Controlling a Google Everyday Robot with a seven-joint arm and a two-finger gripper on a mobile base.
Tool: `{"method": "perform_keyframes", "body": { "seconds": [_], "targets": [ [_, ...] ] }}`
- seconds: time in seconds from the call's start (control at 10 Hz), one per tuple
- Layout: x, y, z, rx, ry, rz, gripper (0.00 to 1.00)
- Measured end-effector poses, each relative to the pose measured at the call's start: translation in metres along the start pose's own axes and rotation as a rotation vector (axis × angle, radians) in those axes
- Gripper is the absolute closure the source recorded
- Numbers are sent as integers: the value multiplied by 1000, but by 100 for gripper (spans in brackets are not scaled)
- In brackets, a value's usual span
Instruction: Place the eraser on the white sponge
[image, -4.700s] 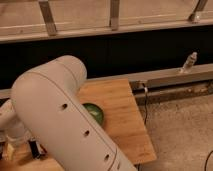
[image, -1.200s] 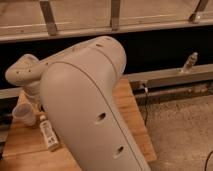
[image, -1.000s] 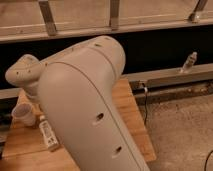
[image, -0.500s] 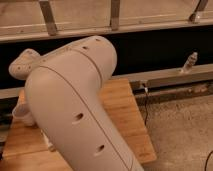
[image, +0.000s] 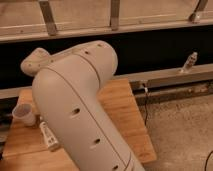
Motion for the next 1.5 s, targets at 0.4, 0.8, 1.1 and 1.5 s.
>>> {"method": "perform_keyframes", "body": {
  "seconds": [0.4, 0.8, 1.1, 1.5],
  "targets": [
    [-22, -7, 38, -86, -72, -36, 100],
    [-20, -9, 77, -132, -20, -26, 100],
    [-4, -10, 87, -143, 35, -7, 100],
    [4, -9, 85, -151, 60, 8, 79]
  ]
}}
